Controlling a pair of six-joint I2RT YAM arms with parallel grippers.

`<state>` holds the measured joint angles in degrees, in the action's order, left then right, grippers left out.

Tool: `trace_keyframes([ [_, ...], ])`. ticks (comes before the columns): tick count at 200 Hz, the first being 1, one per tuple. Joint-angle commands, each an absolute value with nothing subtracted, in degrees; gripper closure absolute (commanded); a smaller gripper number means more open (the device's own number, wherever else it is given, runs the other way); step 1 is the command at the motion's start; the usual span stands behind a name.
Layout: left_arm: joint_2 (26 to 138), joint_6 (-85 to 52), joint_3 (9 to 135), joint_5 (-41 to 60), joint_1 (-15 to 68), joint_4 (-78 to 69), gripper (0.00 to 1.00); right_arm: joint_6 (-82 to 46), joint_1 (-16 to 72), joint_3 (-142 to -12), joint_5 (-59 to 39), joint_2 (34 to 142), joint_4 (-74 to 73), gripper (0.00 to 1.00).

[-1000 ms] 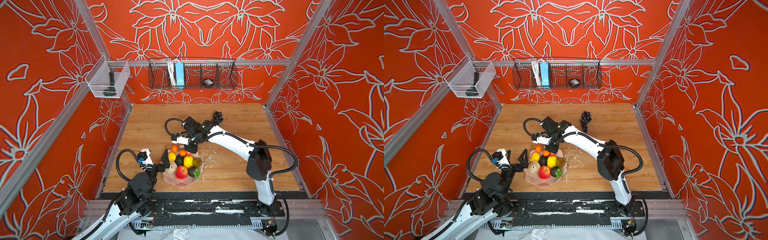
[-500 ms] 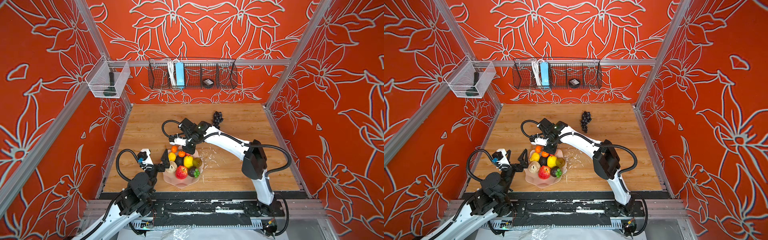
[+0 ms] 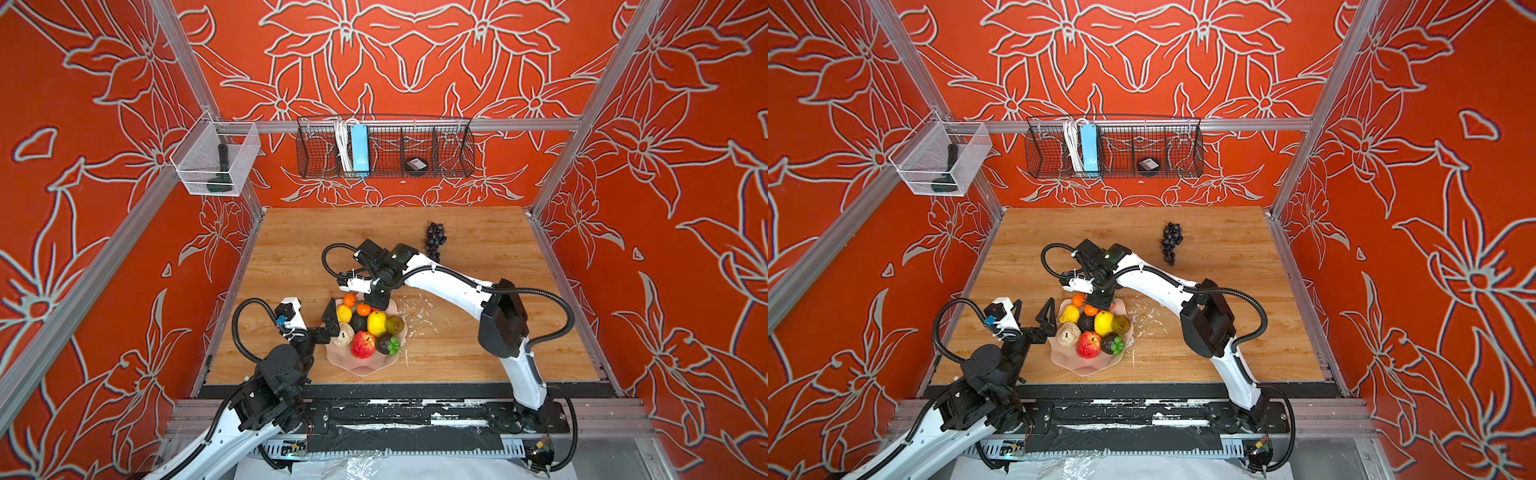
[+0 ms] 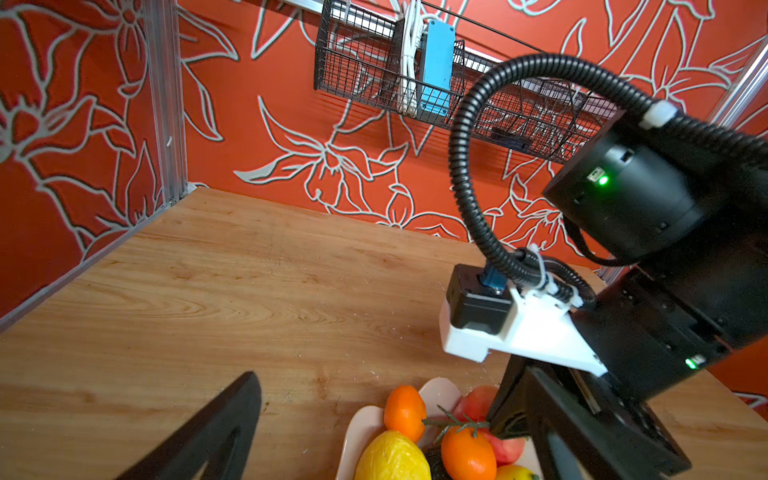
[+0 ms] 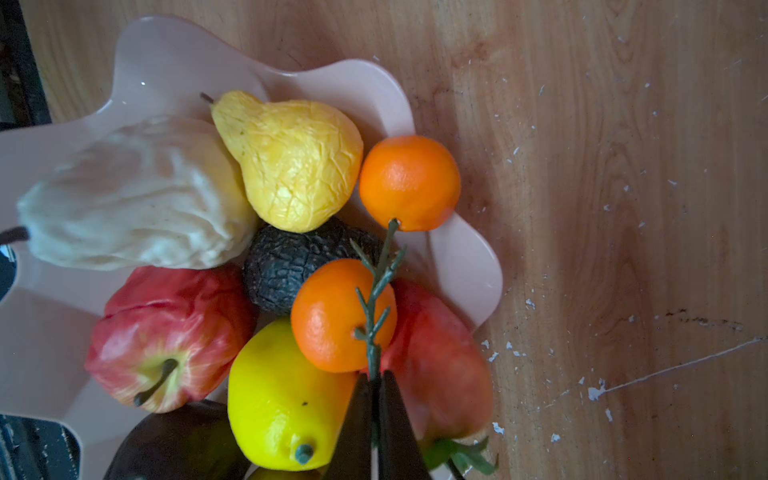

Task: Place and organize the fake fruits in the fruit bowl
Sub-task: 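Lower the two oranges into the bowl with the right gripper, then open the right gripper and move it over the dark grape bunch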

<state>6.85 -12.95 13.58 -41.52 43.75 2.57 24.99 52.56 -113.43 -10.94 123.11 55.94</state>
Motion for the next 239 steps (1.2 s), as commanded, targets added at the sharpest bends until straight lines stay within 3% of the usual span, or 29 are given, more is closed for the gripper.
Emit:
trace_keyframes([
  [1, 6.66, -14.04, 12.83, -42.94, 43.33, 2.22, 0.02, 24.97, 53.31, -115.21, -10.28, 124.20, 58.10, 1.00],
  [30, 7.03, -14.05, 12.83, -42.97, 43.33, 2.03, 0.02, 24.96, 53.53, -115.38, -10.46, 123.93, 57.96, 1.00],
  [70, 7.03, -13.97, 12.80, -42.98, 43.33, 2.08, 0.02, 25.32, 53.70, -114.49, -10.05, 122.61, 57.35, 0.63],
  [112, 7.12, -14.01, 12.76, -42.89, 43.33, 1.89, 0.02, 24.39, 53.70, -111.94, -9.31, 119.50, 54.08, 0.40],
  [164, 8.00, -13.16, 12.28, -42.48, 43.33, 0.38, 0.02, 19.19, 53.55, -113.11, -7.76, 115.74, 56.94, 0.27],
  [200, 11.75, -13.56, 13.39, -41.79, 43.33, 0.07, 0.02, 14.79, 52.36, -101.29, -4.89, 104.05, 49.67, 0.22],
  [239, 14.16, -13.97, 14.37, -38.22, 43.33, -0.09, 0.02, 8.26, 48.41, -84.82, 7.97, 88.86, 35.82, 0.23],
])
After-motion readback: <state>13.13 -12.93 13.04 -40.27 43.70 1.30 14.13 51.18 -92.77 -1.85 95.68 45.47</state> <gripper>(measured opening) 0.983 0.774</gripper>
